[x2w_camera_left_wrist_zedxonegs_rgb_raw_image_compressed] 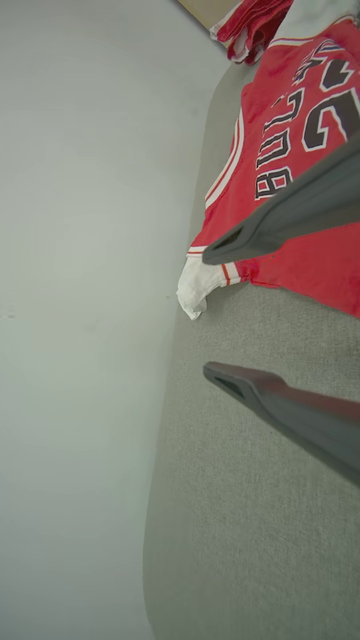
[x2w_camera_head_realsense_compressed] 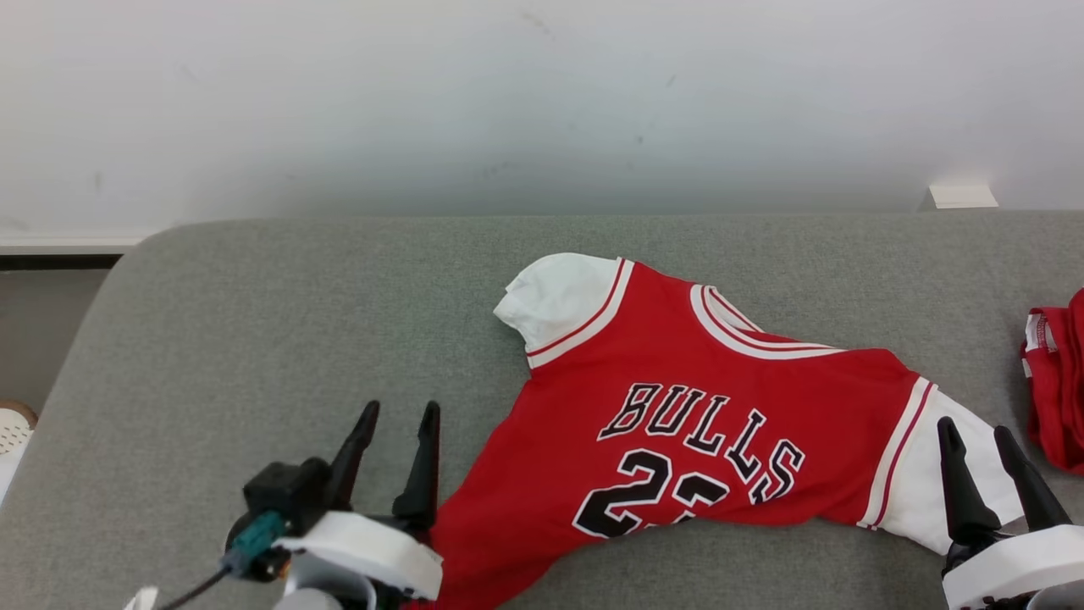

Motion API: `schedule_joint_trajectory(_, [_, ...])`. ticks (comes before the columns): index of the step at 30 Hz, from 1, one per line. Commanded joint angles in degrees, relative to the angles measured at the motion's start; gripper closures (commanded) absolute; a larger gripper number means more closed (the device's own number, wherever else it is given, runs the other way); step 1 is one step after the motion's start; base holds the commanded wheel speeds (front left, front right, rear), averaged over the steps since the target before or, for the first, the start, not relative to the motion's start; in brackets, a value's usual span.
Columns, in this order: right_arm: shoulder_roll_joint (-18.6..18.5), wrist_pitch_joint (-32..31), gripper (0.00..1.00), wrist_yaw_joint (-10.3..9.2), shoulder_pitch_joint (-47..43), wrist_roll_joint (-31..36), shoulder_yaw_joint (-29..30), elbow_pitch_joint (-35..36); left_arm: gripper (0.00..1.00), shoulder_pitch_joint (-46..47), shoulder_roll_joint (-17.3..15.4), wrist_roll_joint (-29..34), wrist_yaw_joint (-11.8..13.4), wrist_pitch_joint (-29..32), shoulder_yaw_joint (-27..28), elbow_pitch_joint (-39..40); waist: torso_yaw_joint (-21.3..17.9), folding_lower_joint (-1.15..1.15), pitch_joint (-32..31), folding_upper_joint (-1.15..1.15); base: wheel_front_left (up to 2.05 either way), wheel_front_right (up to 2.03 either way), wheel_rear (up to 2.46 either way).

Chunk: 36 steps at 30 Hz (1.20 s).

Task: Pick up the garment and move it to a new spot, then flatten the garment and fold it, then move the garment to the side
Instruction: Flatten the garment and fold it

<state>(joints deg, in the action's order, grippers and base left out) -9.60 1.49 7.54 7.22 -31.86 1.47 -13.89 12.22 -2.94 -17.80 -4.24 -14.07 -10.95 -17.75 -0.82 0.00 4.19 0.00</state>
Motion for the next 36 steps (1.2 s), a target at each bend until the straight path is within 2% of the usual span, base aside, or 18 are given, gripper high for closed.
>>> schedule_joint_trajectory(1, [-0.2, 0.4, 0.00, -0.12, 0.8, -0.1, -0.1, 0.2, 0.00, 1.3, -0.6, 0.5, -0.2, 0.3, -0.1, -0.1, -0.2, 0.00, 0.2, 0.00, 0.00, 0.00, 0.00])
schedule_joint_trajectory(7, [0.3, 2.3, 0.00, -0.12, 2.3, -0.4, -1.9, -0.2, 0.00, 10.2, -1.4, 0.5, -1.8, 7.3, -3.3, -6.3, -2.8, 0.00, 2.3, 0.00, 0.00, 0.00, 0.00])
schedule_joint_trajectory(13, [1.2, 3.7, 0.00, -0.12, 4.2, -0.9, -3.8, -1.7, 0.00, 18.9, -2.6, -1.3, -2.6, 15.0, -4.7, -14.5, -7.4, 0.00, 6.1, 0.00, 0.00, 0.00, 0.00])
schedule_joint_trajectory(22, [1.6, 6.3, 0.00, -0.12, 6.5, -2.2, -6.5, -4.4, 0.00, 27.4, -5.4, -2.1, -2.7, 18.1, -4.1, -27.7, -14.6, 0.00, 9.0, 0.00, 0.00, 0.00, 0.00])
schedule_joint_trajectory(28, [1.5, 7.6, 0.00, -0.12, 6.9, -3.2, -8.0, -6.4, 0.00, 29.9, -6.6, -3.1, -2.8, 17.9, -4.0, -34.6, -17.2, 0.00, 9.0, 0.00, 0.00, 0.00, 0.00])
schedule_joint_trajectory(29, [1.5, 7.8, 0.00, -0.12, 7.0, -3.5, -8.2, -6.6, 0.27, 30.2, -6.6, -3.2, -2.9, 17.8, -4.3, -35.4, -17.5, 0.00, 8.9, 0.00, 0.00, 0.00, 0.00])
schedule_joint_trajectory(30, [1.5, 8.1, 0.00, -0.12, 7.1, -3.7, -8.3, -6.9, 1.00, 30.7, -6.6, -3.3, -3.0, 17.0, -4.6, -35.7, -17.7, 0.00, 8.9, 0.00, 0.00, 0.00, 0.00])
schedule_joint_trajectory(36, [1.0, 9.0, 0.00, -0.12, 7.4, -4.3, -8.8, -8.0, 1.00, 32.9, -7.9, -4.0, -3.3, 16.5, -9.2, -35.3, -18.3, 0.00, 8.5, 0.00, 0.00, 0.00, 0.00])
